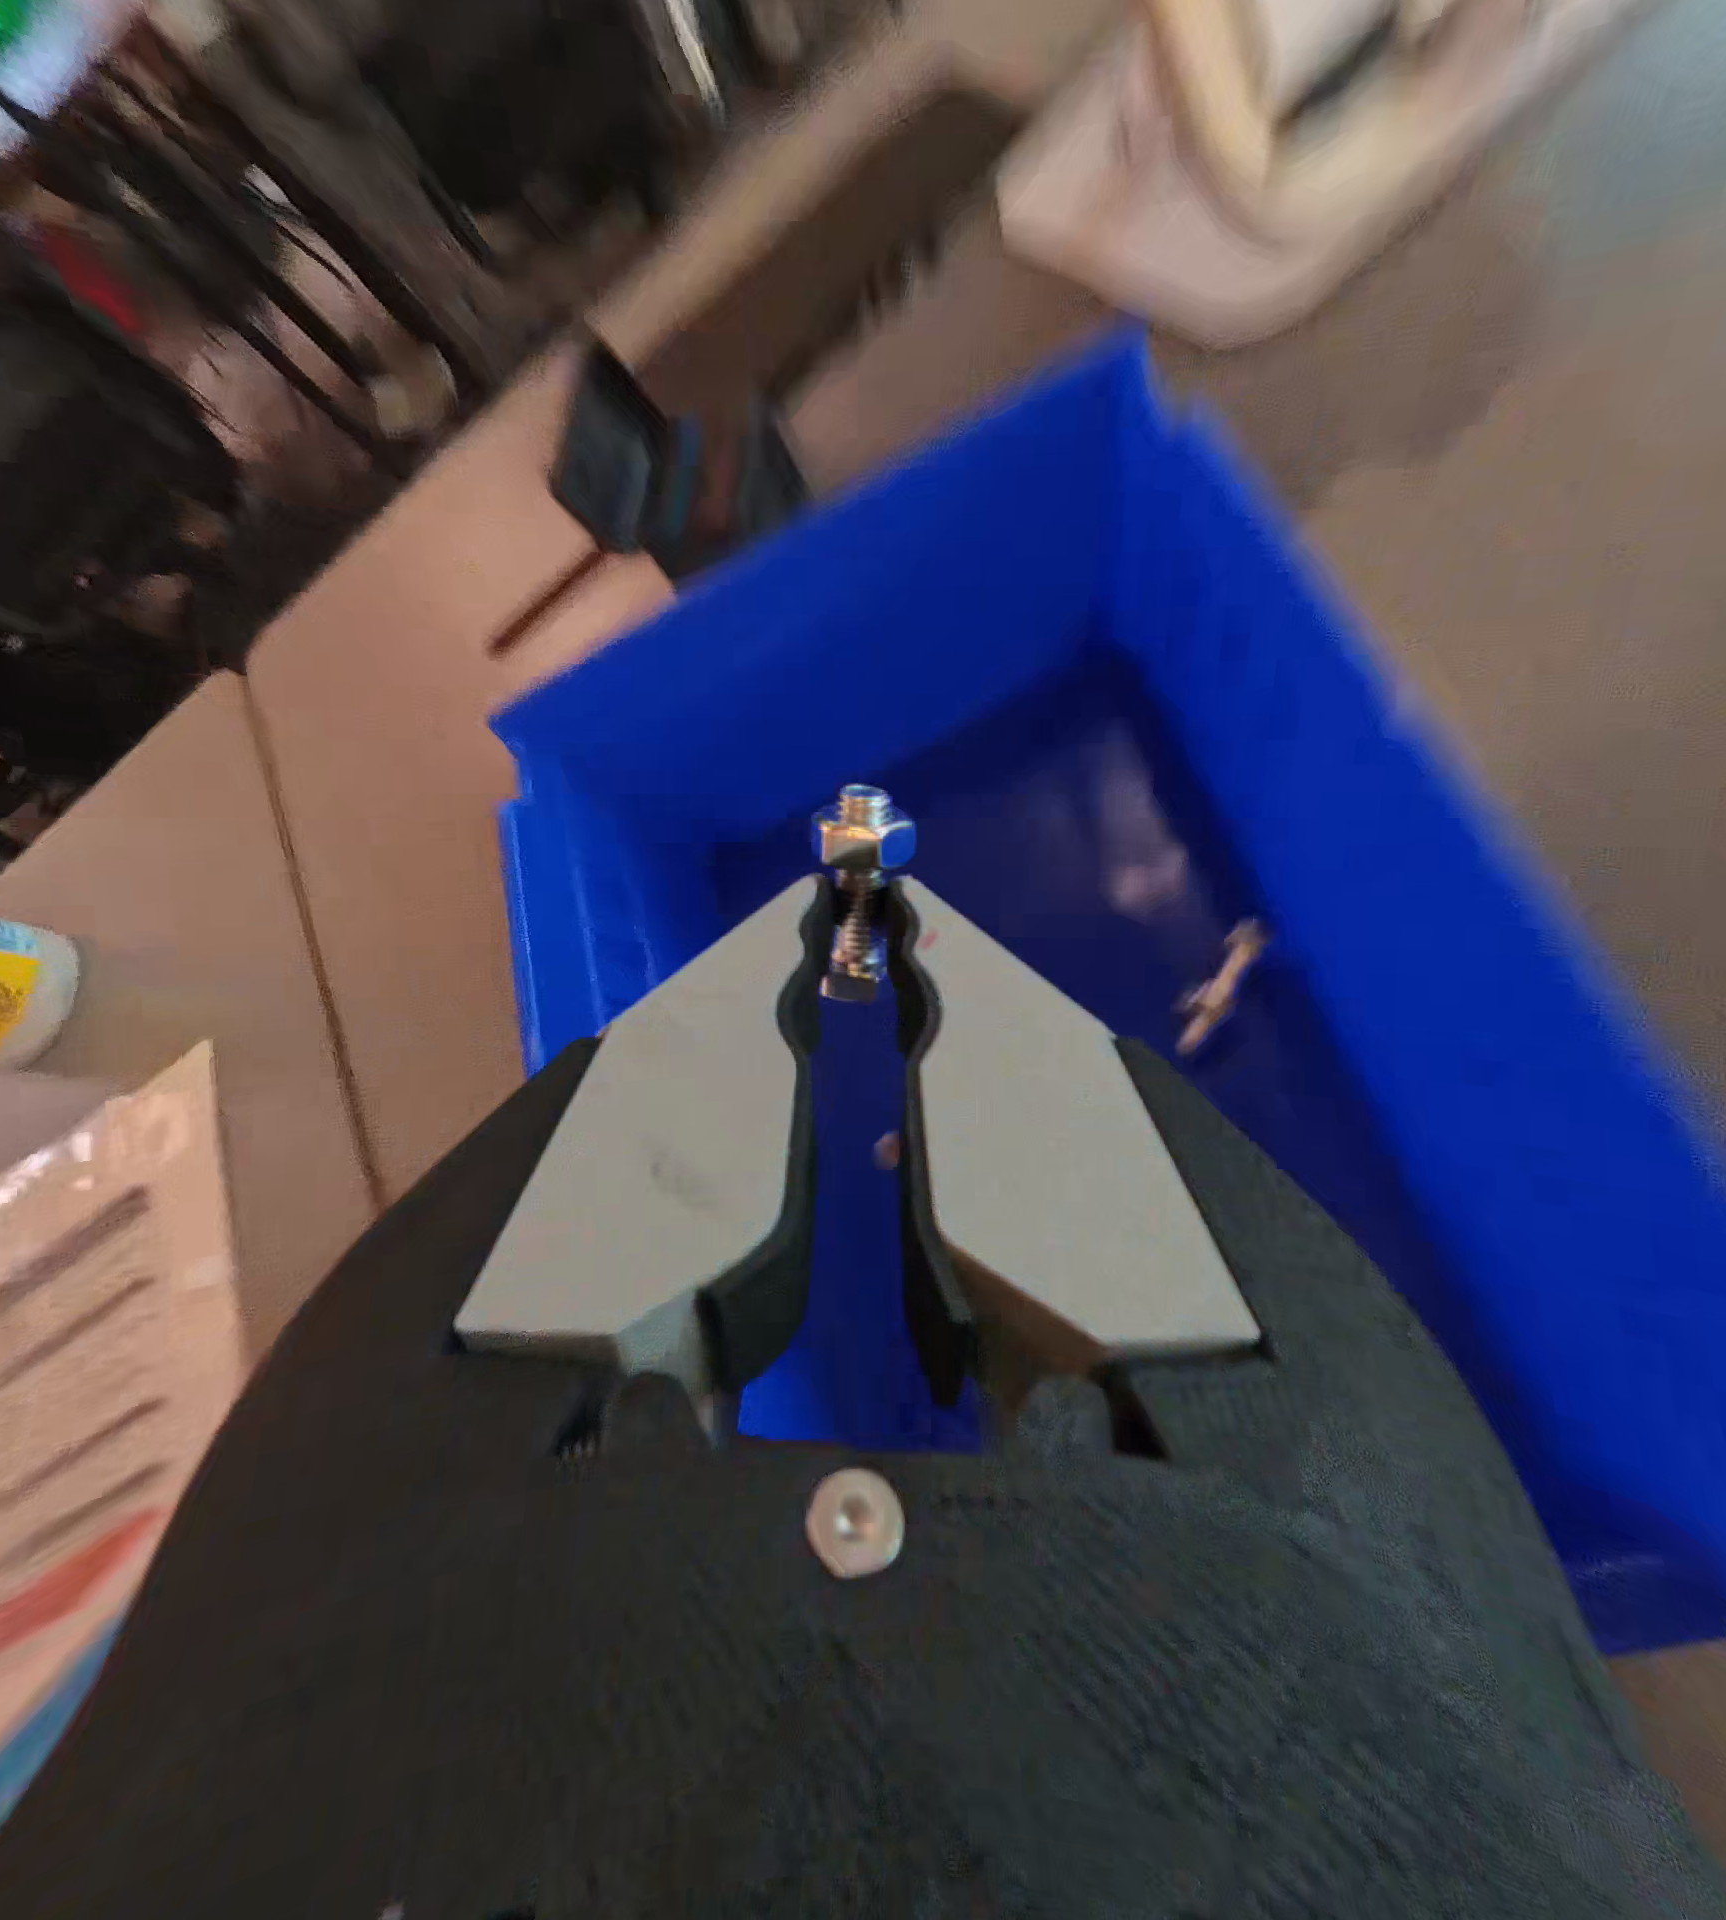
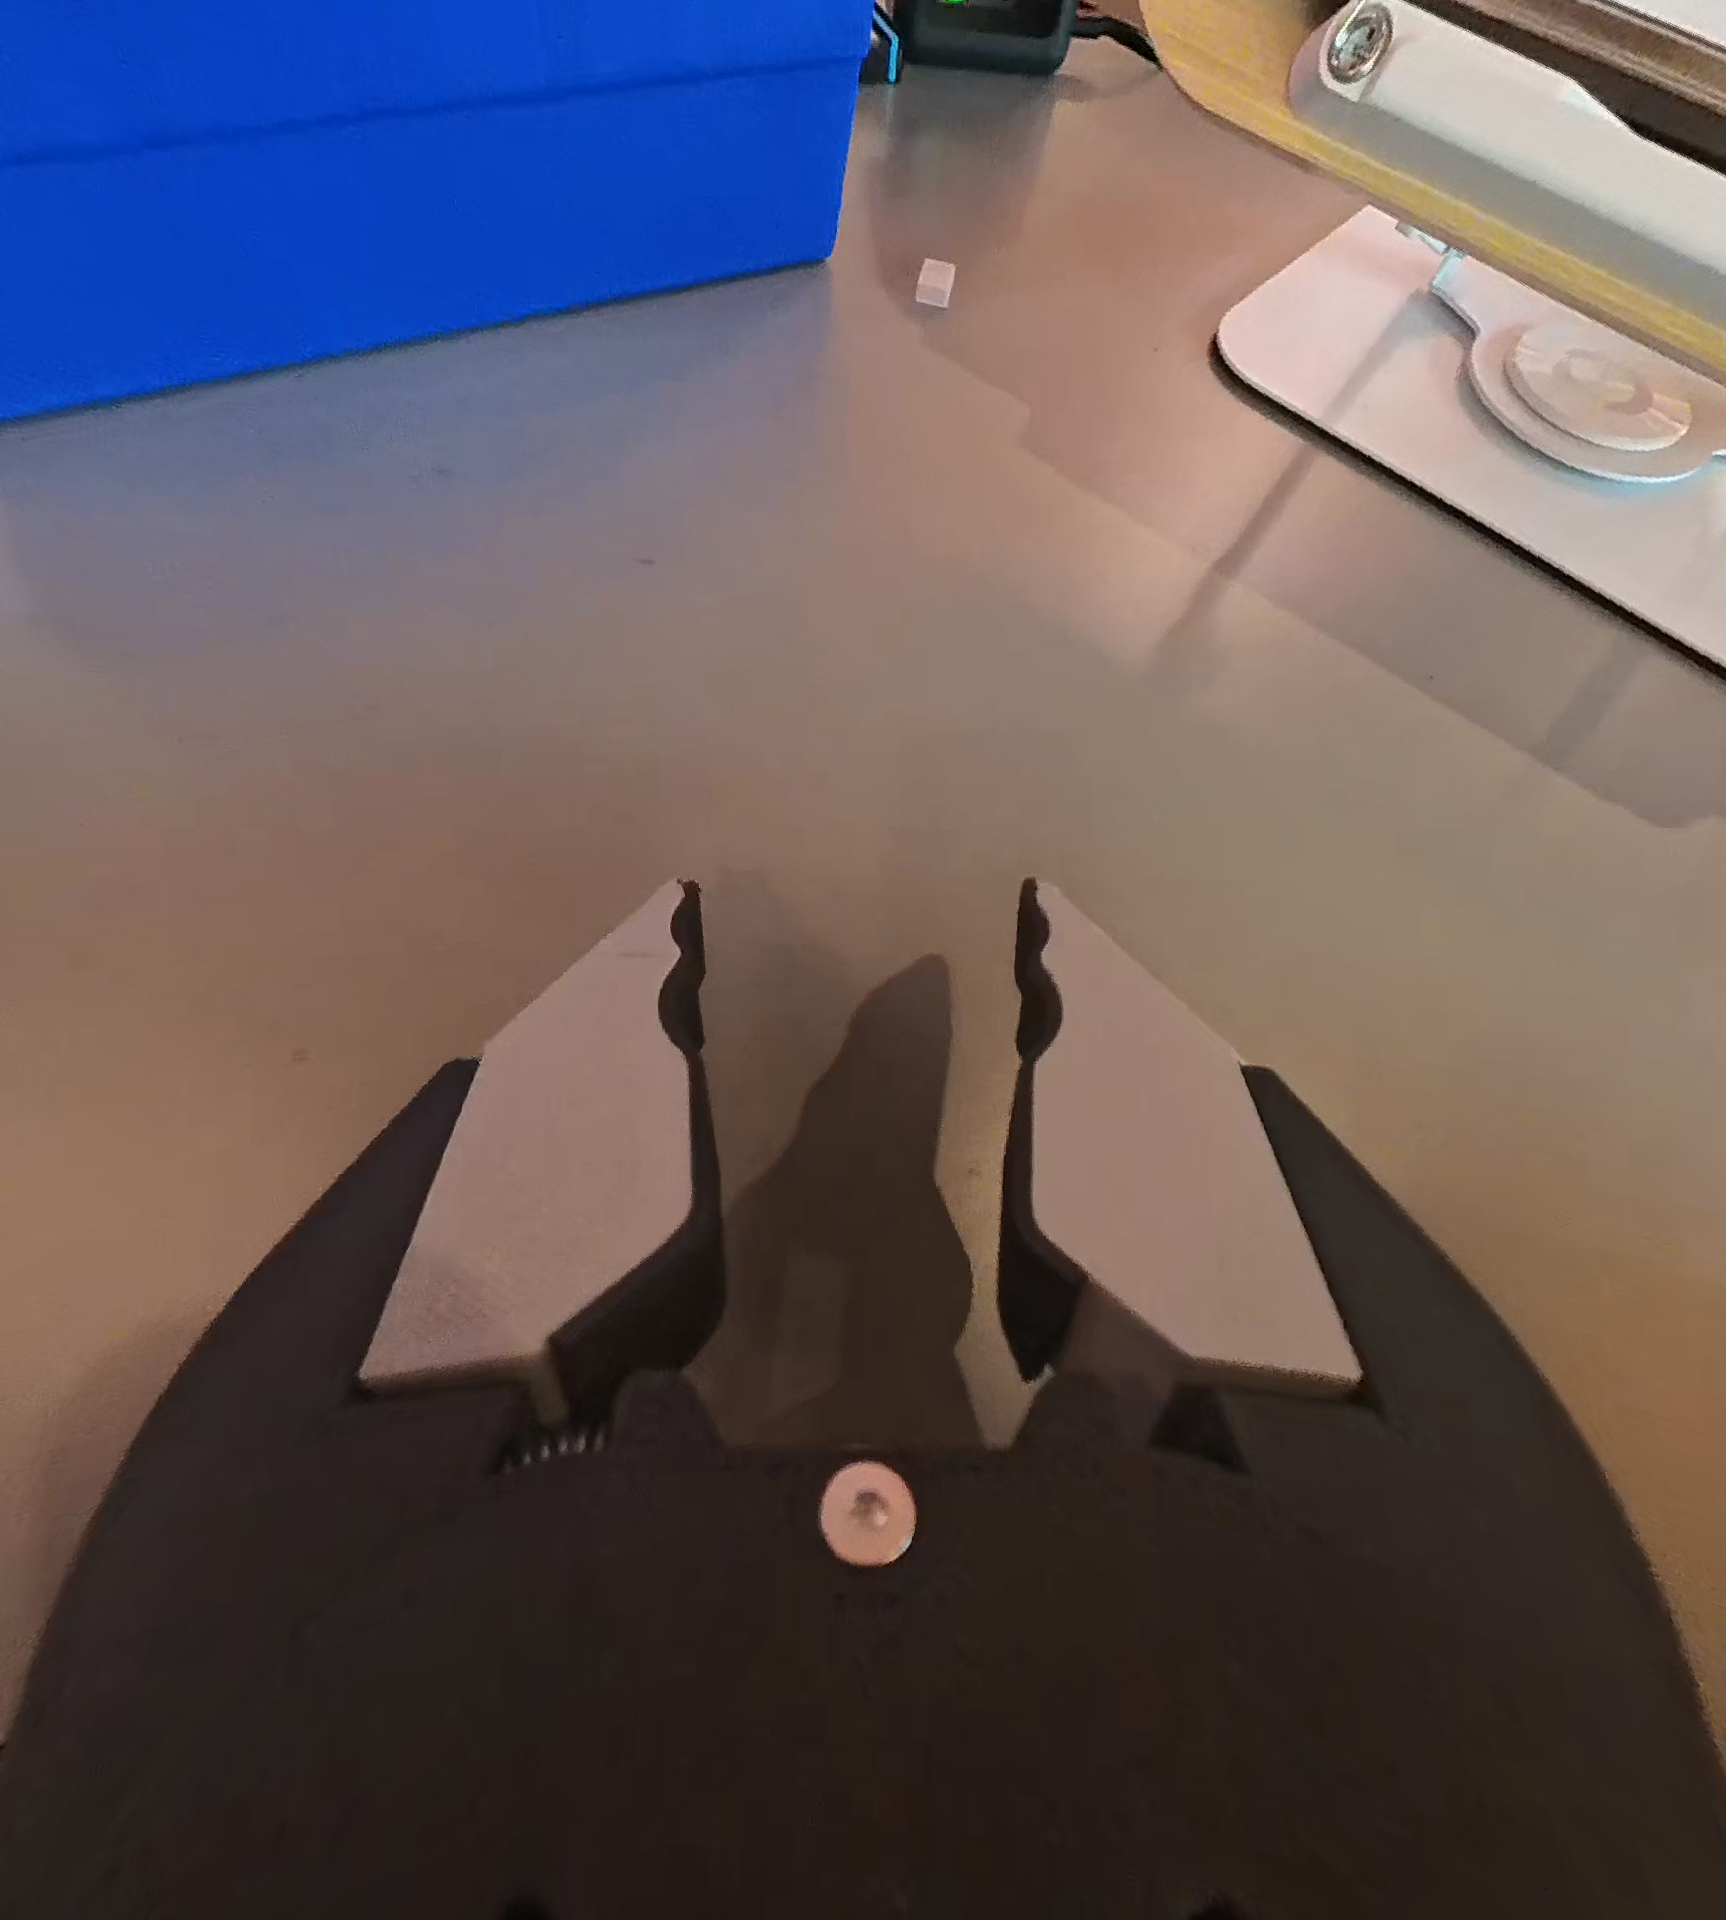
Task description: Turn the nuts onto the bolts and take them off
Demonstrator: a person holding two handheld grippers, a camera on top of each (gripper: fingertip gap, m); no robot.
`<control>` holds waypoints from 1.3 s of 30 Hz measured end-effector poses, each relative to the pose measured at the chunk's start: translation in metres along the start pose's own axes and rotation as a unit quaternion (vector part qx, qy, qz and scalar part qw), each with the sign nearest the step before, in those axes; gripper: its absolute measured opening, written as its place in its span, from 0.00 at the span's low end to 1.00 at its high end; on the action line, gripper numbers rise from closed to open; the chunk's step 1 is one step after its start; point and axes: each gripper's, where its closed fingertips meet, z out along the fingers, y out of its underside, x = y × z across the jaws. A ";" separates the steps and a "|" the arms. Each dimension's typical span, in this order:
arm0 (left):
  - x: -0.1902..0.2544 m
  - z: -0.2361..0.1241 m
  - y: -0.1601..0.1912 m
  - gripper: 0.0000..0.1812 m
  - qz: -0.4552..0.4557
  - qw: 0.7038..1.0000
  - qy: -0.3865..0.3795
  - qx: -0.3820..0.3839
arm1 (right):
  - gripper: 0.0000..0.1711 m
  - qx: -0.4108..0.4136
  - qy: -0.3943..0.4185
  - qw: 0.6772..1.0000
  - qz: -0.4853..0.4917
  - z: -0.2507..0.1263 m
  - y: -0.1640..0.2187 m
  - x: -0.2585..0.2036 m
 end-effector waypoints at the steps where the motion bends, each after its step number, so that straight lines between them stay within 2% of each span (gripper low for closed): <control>1: 0.008 -0.018 -0.018 0.04 -0.045 0.998 0.003 0.053 | 0.33 0.005 -0.005 1.000 0.003 -0.001 -0.001 -0.002; 4: 0.081 -0.063 -0.057 0.04 -0.123 0.976 0.100 0.150 | 0.32 0.050 -0.029 0.998 0.012 -0.010 -0.012 -0.010; 6: 0.142 -0.076 -0.074 0.04 -0.112 0.963 0.152 0.195 | 0.31 0.085 -0.035 0.996 0.018 -0.018 -0.021 -0.013; 9: 0.222 -0.070 -0.087 0.04 -0.083 0.949 0.189 0.238 | 0.32 0.112 -0.033 0.993 0.030 -0.027 -0.028 -0.009; 12: 0.263 -0.044 -0.088 0.04 -0.085 0.947 0.196 0.240 | 0.32 0.160 -0.049 0.985 0.054 -0.042 -0.039 -0.005; 15: 0.274 -0.028 -0.089 0.04 -0.100 0.943 0.197 0.248 | 0.33 0.215 -0.087 0.969 0.080 -0.060 -0.051 -0.003; 18: 0.298 -0.025 -0.087 0.04 -0.099 0.926 0.248 0.266 | 0.30 0.260 -0.135 0.951 0.095 -0.075 -0.058 -0.005; 20: 0.301 -0.017 -0.084 0.04 -0.089 0.930 0.226 0.275 | 0.30 0.259 -0.161 0.946 0.108 -0.075 -0.058 -0.008; 24: 0.314 -0.008 -0.080 0.04 -0.061 0.934 0.230 0.265 | 0.29 0.240 -0.172 0.950 0.101 -0.069 -0.054 -0.014; 31: 0.328 -0.009 -0.077 0.04 -0.024 0.936 0.236 0.259 | 0.19 0.212 -0.186 0.957 0.063 -0.062 -0.049 -0.032; 35: 0.334 -0.010 -0.075 0.04 -0.007 0.936 0.244 0.254 | 0.17 0.208 -0.190 0.958 0.054 -0.061 -0.047 -0.035; 39: 0.338 -0.009 -0.074 0.04 0.008 0.939 0.238 0.249 | 0.09 0.206 -0.195 0.959 0.027 -0.062 -0.046 -0.042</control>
